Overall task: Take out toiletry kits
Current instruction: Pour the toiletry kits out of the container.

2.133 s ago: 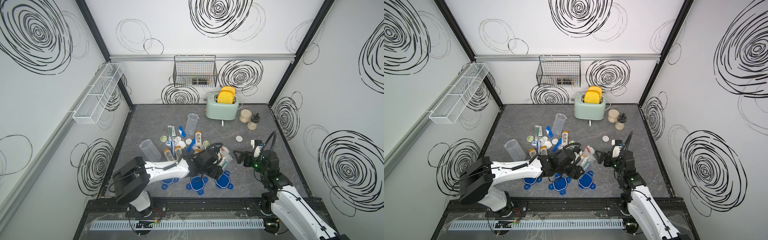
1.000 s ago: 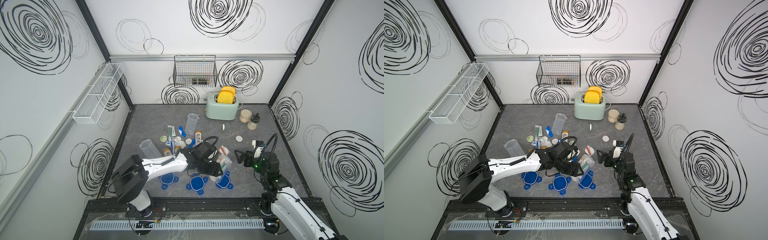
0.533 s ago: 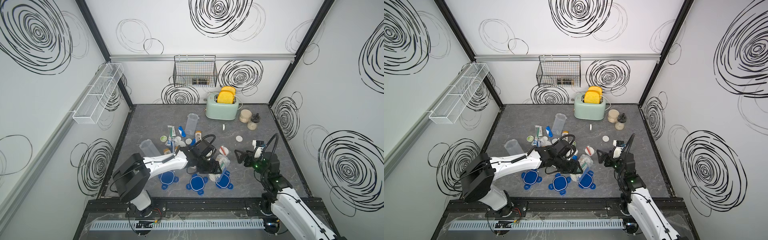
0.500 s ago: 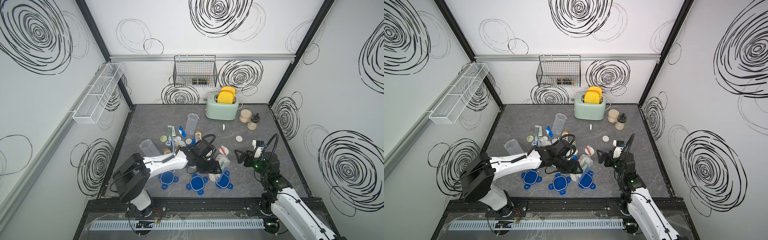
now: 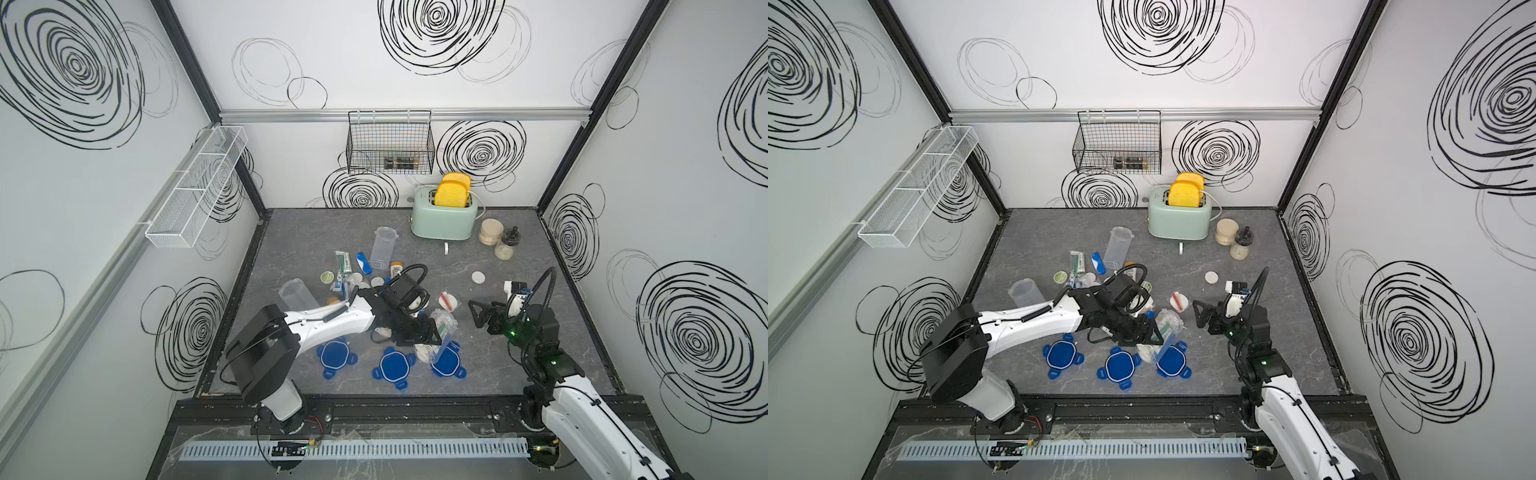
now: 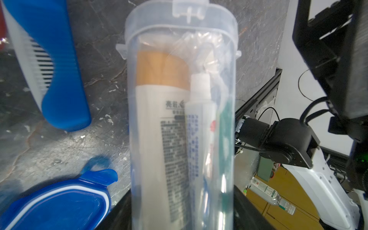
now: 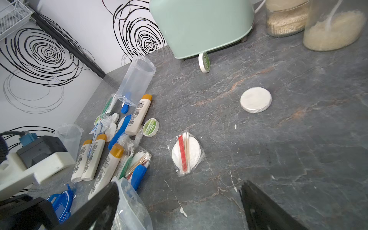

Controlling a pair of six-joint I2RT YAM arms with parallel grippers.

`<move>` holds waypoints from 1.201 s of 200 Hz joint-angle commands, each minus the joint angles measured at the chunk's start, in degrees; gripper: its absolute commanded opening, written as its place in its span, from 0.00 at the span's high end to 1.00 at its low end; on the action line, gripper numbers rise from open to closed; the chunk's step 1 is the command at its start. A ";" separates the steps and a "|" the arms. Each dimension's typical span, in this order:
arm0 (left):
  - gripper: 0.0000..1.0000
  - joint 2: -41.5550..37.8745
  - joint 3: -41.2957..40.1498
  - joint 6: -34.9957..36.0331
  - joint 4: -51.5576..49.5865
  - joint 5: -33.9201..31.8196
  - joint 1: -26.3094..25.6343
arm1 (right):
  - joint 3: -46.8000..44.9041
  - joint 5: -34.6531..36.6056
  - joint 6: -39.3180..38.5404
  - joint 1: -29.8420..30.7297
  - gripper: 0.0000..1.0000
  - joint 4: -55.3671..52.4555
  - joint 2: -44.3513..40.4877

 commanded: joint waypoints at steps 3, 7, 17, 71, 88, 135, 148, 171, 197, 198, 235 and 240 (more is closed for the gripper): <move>0.95 -0.01 3.11 -0.23 0.15 3.73 1.21 | -0.53 -0.42 0.35 -0.16 0.03 1.48 -0.84; 0.95 -0.07 3.04 -0.15 -0.09 3.98 1.47 | -0.55 -0.57 0.34 -0.16 0.03 1.59 -0.91; 0.95 -0.17 2.75 -0.21 -0.52 4.55 2.06 | -0.67 -0.74 0.43 -0.16 0.03 1.54 -1.03; 0.95 -0.09 2.91 -0.57 -2.07 6.35 3.10 | -0.73 -0.98 0.52 -0.16 0.03 1.89 -0.94; 0.95 0.12 3.62 -0.40 -3.17 6.49 3.19 | -0.74 -1.06 0.52 -0.16 0.03 1.87 -0.91; 0.95 1.19 5.59 0.11 -5.91 8.23 3.54 | -0.94 -1.55 0.78 -0.16 0.03 2.17 -0.77; 0.95 1.49 6.46 0.55 -7.06 8.18 3.62 | -0.93 -1.63 0.87 -0.16 0.03 2.22 -0.78; 0.95 1.92 7.86 0.82 -8.64 8.24 3.69 | -1.02 -1.91 0.96 -0.16 0.03 2.15 -0.72; 0.95 2.46 9.33 2.04 -10.75 8.44 3.66 | -0.89 -1.78 0.96 -0.14 0.03 2.04 -0.86; 0.95 2.46 9.35 2.05 -10.79 8.40 3.69 | -0.94 -1.78 0.96 -0.15 0.03 2.04 -0.83; 0.95 3.13 9.15 2.41 -11.93 8.98 4.12 | -1.07 -2.27 1.05 -0.15 0.03 2.05 -1.12; 0.95 3.28 9.34 2.54 -12.12 9.06 4.08 | -1.06 -2.38 1.13 -0.16 0.03 2.04 -1.10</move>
